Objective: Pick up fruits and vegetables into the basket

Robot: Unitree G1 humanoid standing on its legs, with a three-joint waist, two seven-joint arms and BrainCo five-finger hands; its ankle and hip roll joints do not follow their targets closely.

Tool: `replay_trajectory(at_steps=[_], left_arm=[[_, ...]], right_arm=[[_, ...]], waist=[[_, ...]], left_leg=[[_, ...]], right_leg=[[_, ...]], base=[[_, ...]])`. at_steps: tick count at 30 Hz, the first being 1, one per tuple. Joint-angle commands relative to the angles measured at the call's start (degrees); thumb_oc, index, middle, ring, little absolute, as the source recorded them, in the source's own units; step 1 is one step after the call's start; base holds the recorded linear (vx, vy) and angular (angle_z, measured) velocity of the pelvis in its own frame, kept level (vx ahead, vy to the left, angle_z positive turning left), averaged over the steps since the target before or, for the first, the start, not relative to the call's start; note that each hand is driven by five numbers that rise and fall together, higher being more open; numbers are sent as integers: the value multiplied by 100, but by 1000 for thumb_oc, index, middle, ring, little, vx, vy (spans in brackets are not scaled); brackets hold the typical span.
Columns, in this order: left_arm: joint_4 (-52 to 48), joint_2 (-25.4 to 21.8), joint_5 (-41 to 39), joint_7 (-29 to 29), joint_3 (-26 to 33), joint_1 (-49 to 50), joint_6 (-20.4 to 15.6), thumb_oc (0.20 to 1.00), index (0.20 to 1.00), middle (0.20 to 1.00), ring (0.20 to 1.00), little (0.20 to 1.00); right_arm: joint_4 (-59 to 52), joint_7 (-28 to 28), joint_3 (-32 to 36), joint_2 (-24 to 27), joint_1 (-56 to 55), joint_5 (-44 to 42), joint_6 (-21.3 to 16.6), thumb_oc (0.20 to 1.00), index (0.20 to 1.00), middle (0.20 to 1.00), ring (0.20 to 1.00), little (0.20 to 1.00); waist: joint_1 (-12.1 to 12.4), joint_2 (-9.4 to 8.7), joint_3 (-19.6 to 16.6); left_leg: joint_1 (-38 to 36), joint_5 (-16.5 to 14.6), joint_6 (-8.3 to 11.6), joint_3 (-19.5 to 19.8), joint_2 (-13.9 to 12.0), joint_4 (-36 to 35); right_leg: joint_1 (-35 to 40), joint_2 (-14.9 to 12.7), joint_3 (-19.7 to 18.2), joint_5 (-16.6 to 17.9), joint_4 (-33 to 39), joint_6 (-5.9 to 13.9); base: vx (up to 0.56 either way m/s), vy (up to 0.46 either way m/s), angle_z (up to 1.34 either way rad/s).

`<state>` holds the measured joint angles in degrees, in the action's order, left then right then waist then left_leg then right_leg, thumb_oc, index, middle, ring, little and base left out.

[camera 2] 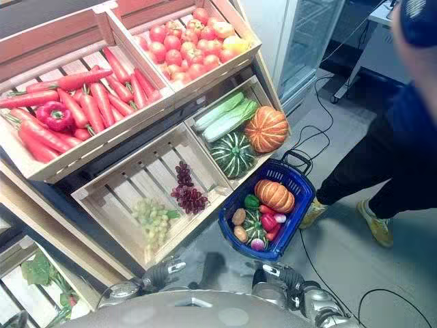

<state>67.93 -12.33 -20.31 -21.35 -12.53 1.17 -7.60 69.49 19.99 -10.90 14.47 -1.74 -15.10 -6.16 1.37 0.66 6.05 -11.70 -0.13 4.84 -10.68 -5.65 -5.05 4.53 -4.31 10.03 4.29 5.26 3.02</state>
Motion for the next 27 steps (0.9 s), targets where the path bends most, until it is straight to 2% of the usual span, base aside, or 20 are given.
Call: replay_trajectory(at_steps=[1, 7, 14, 16, 17, 18, 19, 20, 22, 24, 27], left_arm=[[361, 99, -18, 78, 236, -255, -79, 1000, 1000, 1000, 1000, 1000], [321, 99, -118, 54, 273, -257, -98, 1000, 1000, 1000, 1000, 1000], [278, 89, 84, 342, 211, -272, -470, 1000, 1000, 1000, 1000, 1000], [228, 77, 107, 524, 197, -271, -772, 1000, 1000, 1000, 1000, 1000], [224, 77, 116, 542, 195, -271, -812, 1000, 1000, 1000, 1000, 1000], [143, 61, 189, 811, 188, -275, -1190, 1000, 1000, 1000, 1000, 1000], [144, 62, 190, 812, 188, -274, -1192, 1000, 1000, 1000, 1000, 1000], [-31, 39, 158, 1117, 196, -283, -1553, 1000, 1000, 1000, 1000, 1000], [-159, 18, 221, 1342, 209, -289, -1855, 1000, 1000, 1000, 1000, 1000], [-536, -53, 389, 1768, 230, -279, -2335, 1000, 1000, 1000, 1000, 1000], [-964, -118, 456, 1981, 276, -273, -2755, 1000, 1000, 1000, 1000, 1000]], right_arm=[[394, 73, -86, -219, 345, 12, -37, 1000, 1000, 1000, 1000, 1000], [374, 53, -100, -220, 346, 32, -33, 1000, 1000, 1000, 1000, 1000], [363, 48, -129, -218, 352, 28, -31, 1000, 1000, 1000, 1000, 1000], [360, 51, -139, -214, 356, 17, -26, 1000, 1000, 1000, 1000, 1000], [360, 51, -140, -214, 357, 16, -25, 1000, 1000, 1000, 1000, 1000], [360, 51, -139, -206, 361, 6, -28, 1000, 1000, 1000, 1000, 1000], [361, 51, -139, -206, 361, 6, -28, 1000, 1000, 1000, 1000, 1000], [356, 57, -140, -196, 365, -6, -43, 1000, 1000, 1000, 1000, 1000], [359, 60, -144, -185, 371, -33, -55, 1000, 1000, 1000, 1000, 1000], [375, 73, -131, -163, 369, -91, -101, 1000, 1000, 1000, 1000, 1000], [350, 67, -115, -161, 348, -160, -165, 1000, 1000, 1000, 1000, 1000]], waist=[[-94, -124, 174], [-85, -127, 178], [-76, -124, 182], [-78, -122, 190], [-78, -121, 191], [-77, -117, 204], [-77, -116, 204], [-69, -109, 229], [-58, -106, 245], [-12, -106, 275], [30, -119, 301]], left_leg=[[318, -318, -365, 237, 298, 141], [320, -317, -356, 230, 292, 136], [335, -311, -357, 253, 298, 133], [335, -312, -356, 254, 298, 137], [335, -313, -355, 255, 298, 138], [341, -312, -351, 259, 297, 145], [341, -312, -351, 259, 296, 146], [349, -307, -345, 267, 296, 147], [350, -310, -345, 274, 296, 148], [372, -310, -344, 304, 299, 169], [383, -307, -344, 343, 296, 174]], right_leg=[[299, -503, 406, -483, -316, 508], [302, -512, 423, -484, -312, 516], [291, -508, 424, -485, -318, 511], [289, -506, 418, -490, -320, 509], [289, -506, 417, -491, -320, 509], [279, -505, 415, -494, -329, 506], [279, -505, 415, -495, -330, 506], [269, -502, 415, -492, -337, 505], [267, -502, 416, -498, -342, 501], [263, -502, 425, -504, -360, 493], [260, -500, 420, -508, -381, 486]], base=[[-89, 437, 11], [0, 0, 0], [0, 0, 0], [0, 0, 0], [0, 0, 0], [0, 0, 0], [0, 0, 0], [0, 0, 0], [0, 0, 0], [0, 0, 0], [0, 0, 0]])
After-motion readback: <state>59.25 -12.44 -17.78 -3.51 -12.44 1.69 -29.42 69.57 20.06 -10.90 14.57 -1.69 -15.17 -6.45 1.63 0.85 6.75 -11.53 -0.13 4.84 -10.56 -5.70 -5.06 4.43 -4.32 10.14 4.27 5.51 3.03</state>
